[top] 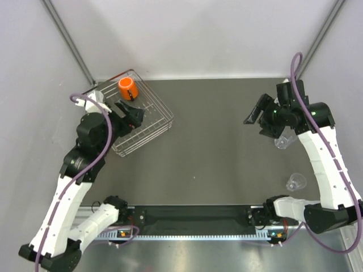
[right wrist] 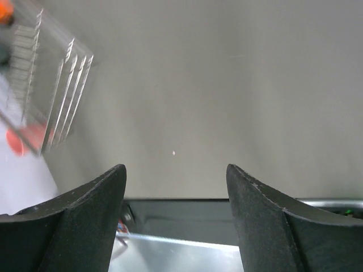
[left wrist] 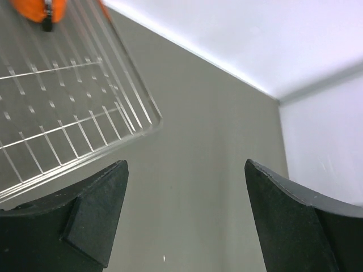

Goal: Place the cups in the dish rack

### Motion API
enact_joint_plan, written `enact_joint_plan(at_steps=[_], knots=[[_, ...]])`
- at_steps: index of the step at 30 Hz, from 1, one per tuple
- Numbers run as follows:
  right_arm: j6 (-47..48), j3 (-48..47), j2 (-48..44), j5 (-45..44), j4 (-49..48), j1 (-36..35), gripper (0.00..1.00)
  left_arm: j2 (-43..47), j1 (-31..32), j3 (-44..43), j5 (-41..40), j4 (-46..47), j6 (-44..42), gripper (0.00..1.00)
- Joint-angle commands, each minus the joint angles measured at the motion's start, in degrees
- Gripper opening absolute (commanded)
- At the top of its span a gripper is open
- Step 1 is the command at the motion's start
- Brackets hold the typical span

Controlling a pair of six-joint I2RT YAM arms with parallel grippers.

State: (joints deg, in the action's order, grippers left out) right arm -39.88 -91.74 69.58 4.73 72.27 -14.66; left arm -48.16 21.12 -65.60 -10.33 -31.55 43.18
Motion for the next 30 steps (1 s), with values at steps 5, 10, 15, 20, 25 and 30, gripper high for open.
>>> enact_joint_plan(at_steps=[5,10,15,20,25,30], knots=[[-17.06,11.03,-6.64,-15.62,0.94,7.26,0.69,7.64,0.06,0.56,16.90,-4.83,-10.12,0.89],[-18.39,19.83,-12.89,-17.30,4.71,25.00,0.67,11.51,0.06,1.09,21.05,-6.24,-16.97,0.91],[-17.78,26.96,-14.12,-10.80,4.64,41.27,0.64,13.27,0.32,0.65,17.46,-9.32,-21.55,0.93],[-13.66,30.48,-11.84,-11.41,1.74,49.35,0.64,16.34,0.85,1.79,16.40,-10.54,-25.41,0.94],[-9.70,30.40,-7.97,-12.64,-2.30,53.67,0.64,17.05,1.99,2.41,13.67,-12.39,-27.27,0.95],[-8.02,30.13,-4.20,-12.11,-4.24,55.70,0.63,16.00,2.87,2.85,13.14,-11.08,-27.97,0.95]])
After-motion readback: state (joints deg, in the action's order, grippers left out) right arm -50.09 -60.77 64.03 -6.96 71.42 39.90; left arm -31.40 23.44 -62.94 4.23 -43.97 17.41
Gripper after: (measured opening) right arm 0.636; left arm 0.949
